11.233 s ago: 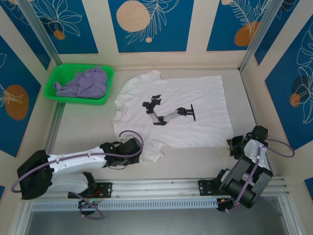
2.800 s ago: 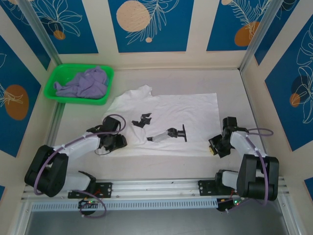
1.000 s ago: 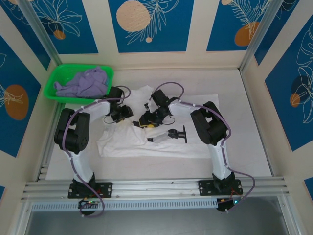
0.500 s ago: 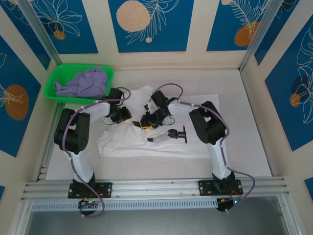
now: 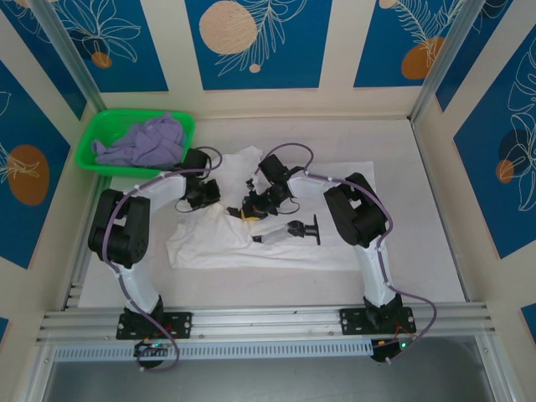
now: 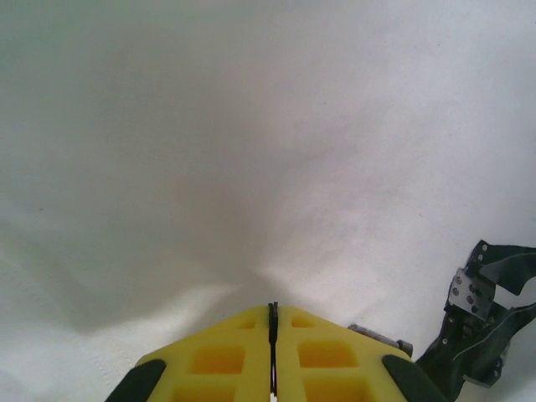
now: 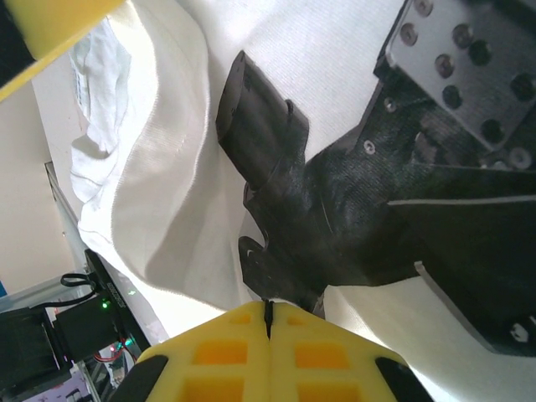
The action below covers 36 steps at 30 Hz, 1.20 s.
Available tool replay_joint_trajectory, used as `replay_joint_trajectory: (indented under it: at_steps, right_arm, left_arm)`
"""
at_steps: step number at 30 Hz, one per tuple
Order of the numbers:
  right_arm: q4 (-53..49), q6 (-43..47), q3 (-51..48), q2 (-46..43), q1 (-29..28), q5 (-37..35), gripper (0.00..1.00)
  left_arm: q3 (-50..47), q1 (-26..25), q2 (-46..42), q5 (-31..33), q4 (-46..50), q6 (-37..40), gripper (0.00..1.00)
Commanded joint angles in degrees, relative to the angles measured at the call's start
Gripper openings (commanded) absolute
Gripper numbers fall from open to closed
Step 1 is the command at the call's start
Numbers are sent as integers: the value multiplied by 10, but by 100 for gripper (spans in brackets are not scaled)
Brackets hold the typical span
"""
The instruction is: Fold and stack the t-shirts
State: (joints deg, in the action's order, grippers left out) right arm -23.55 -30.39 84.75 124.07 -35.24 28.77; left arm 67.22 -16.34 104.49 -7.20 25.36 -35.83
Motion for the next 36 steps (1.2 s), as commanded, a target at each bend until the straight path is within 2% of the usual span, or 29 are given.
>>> replay_joint_trajectory:
  at_steps: [1,2,3,6,9,29,36]
  right_arm:
    - [2,-6,-7,1,4,22,3]
    - [6,-8,-11,-3,6,21,3]
    - [9,-9,-17,-9,9,19,8]
    - [30,-19,-39,-23,17,13,31]
    - [38,-19,-44,-22,20,24,40]
    - [42,-24,-55,-15,2,49,39]
    - [59,-39,-63,-16,2,73,25]
  left_arm:
    - [-10,3,-20,16,20,7,4]
    - [-13,3,-23,19,20,8,3]
    - [-16,3,-28,23,20,8,1]
    - [-25,3,-41,33,18,9,0]
    - [-36,3,-54,41,17,11,0]
    - [-65,3,-77,60,10,12,0]
    - [-66,3,-77,61,11,11,0]
